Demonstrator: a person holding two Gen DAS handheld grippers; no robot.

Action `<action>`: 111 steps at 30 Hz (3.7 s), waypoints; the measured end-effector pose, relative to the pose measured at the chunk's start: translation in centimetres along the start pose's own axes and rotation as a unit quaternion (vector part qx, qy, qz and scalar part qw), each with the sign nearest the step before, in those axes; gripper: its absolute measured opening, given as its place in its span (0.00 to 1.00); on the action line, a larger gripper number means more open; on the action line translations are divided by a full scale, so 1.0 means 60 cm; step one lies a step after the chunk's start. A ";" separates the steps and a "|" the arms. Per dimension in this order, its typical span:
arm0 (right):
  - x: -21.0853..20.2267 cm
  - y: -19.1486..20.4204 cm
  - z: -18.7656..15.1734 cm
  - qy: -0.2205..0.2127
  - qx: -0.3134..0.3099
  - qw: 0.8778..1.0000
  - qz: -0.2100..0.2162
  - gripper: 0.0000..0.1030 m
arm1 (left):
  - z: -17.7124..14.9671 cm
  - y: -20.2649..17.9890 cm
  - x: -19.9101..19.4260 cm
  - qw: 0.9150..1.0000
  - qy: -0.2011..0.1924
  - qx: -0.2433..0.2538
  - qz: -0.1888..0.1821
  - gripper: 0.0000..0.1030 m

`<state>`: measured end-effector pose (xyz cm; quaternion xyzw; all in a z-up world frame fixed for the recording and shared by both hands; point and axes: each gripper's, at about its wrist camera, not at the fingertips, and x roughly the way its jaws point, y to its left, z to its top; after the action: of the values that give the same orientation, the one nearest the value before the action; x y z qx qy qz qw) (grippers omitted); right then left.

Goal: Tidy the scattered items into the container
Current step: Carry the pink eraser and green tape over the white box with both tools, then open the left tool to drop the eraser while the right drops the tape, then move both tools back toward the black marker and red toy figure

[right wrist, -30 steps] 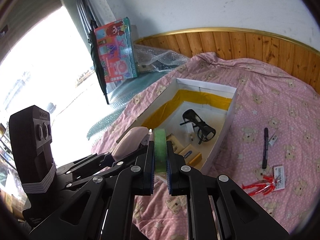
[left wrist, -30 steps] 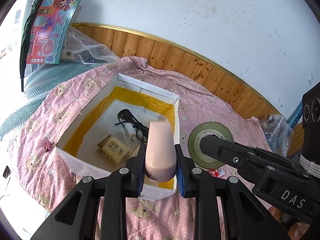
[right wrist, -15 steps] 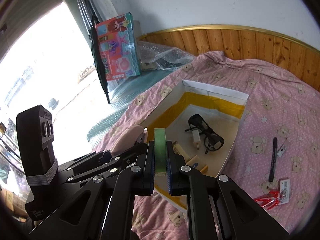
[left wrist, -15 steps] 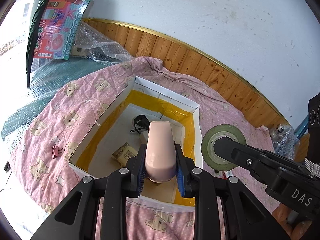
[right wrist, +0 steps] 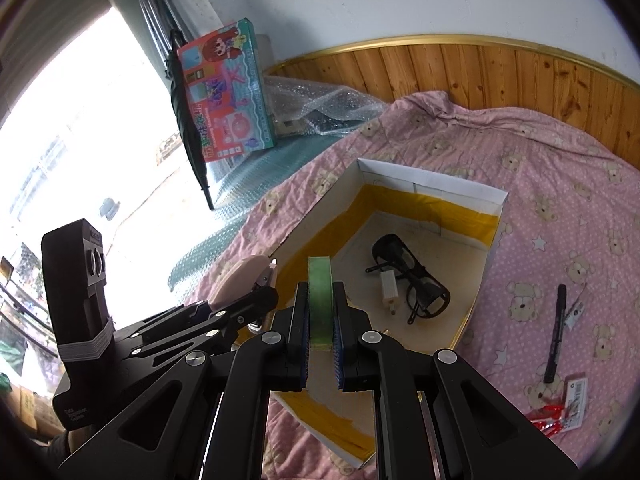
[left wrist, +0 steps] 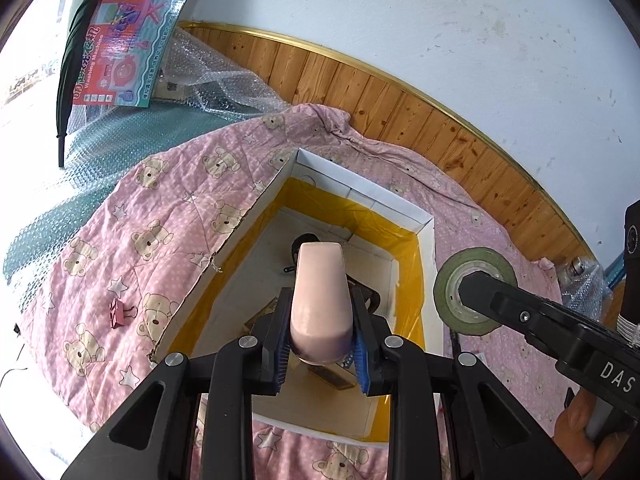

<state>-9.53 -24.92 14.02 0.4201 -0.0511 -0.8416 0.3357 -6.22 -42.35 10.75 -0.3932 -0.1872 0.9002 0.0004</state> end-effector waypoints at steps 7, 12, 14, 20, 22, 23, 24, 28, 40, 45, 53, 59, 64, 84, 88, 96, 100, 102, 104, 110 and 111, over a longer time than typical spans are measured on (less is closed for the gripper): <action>0.030 -0.034 0.020 0.007 0.014 1.000 0.002 0.10 | 0.023 -0.008 0.037 1.000 0.014 0.007 0.002 0.26; 0.048 -0.058 0.034 0.011 0.024 1.000 -0.001 0.10 | 0.041 -0.015 0.065 1.000 0.025 0.016 0.006 0.26; 0.053 -0.067 0.039 0.013 0.027 1.000 -0.001 0.10 | 0.047 -0.017 0.076 0.999 0.032 0.019 0.008 0.26; 0.072 -0.094 0.053 0.017 0.038 0.999 -0.001 0.10 | 0.055 -0.024 0.113 0.998 0.058 0.027 0.011 0.26; 0.077 -0.103 0.057 0.018 0.041 0.999 -0.001 0.10 | 0.057 -0.025 0.123 0.997 0.064 0.029 0.013 0.26; 0.079 -0.107 0.058 0.019 0.042 0.999 -0.001 0.10 | 0.058 -0.026 0.127 0.997 0.066 0.030 0.015 0.26; 0.081 -0.110 0.059 0.019 0.044 0.999 -0.001 0.10 | 0.058 -0.026 0.131 0.997 0.069 0.030 0.016 0.26; 0.094 -0.127 0.064 0.023 0.051 0.998 0.000 0.10 | 0.062 -0.027 0.149 0.996 0.079 0.033 0.021 0.26; 0.134 -0.165 0.087 0.036 0.059 0.998 -0.005 0.10 | 0.081 -0.021 0.187 0.994 0.099 0.026 0.030 0.26; 0.149 -0.177 0.090 0.042 0.063 0.997 -0.005 0.10 | 0.099 -0.014 0.197 0.994 0.100 0.018 0.032 0.26; 0.166 -0.189 0.092 0.049 0.066 0.997 -0.011 0.10 | 0.114 -0.014 0.221 0.994 0.100 0.018 0.040 0.26; 0.178 -0.196 0.097 0.050 0.067 0.996 -0.024 0.10 | 0.118 -0.014 0.239 0.994 0.102 0.021 0.043 0.27; 0.179 -0.215 0.097 0.041 0.091 0.994 -0.038 0.30 | 0.123 -0.007 0.254 0.994 0.106 0.012 0.024 0.32; 0.106 -0.160 0.064 0.036 0.082 0.996 -0.004 0.30 | 0.096 0.011 0.145 0.996 0.085 -0.004 0.016 0.38; 0.080 -0.143 0.045 0.033 0.079 0.996 0.006 0.30 | 0.083 -0.017 0.122 0.997 0.080 0.010 0.008 0.38; 0.011 -0.123 0.002 0.010 0.087 0.996 0.018 0.30 | 0.052 -0.079 0.069 0.997 0.066 0.047 -0.006 0.38; -0.023 -0.114 -0.017 -0.001 0.088 0.996 0.023 0.30 | 0.035 -0.106 0.044 0.996 0.062 0.062 -0.011 0.38; -0.040 -0.110 -0.026 -0.007 0.089 0.996 0.026 0.30 | 0.027 -0.121 0.032 0.996 0.059 0.070 -0.012 0.38; -0.059 -0.108 -0.036 -0.014 0.090 0.995 0.028 0.30 | 0.018 -0.135 0.020 0.995 0.056 0.077 -0.014 0.38; -0.109 -0.120 -0.075 -0.031 0.101 0.994 0.030 0.30 | -0.012 -0.176 -0.001 0.994 0.053 0.096 -0.019 0.41; -0.115 -0.124 -0.082 -0.031 0.104 0.994 0.030 0.30 | -0.018 -0.184 -0.004 0.993 0.053 0.099 -0.020 0.41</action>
<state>-6.84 -14.01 12.76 0.4245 -0.1615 -0.8341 0.3132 -6.92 -31.78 13.98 -0.4348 -0.1042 0.8919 0.0671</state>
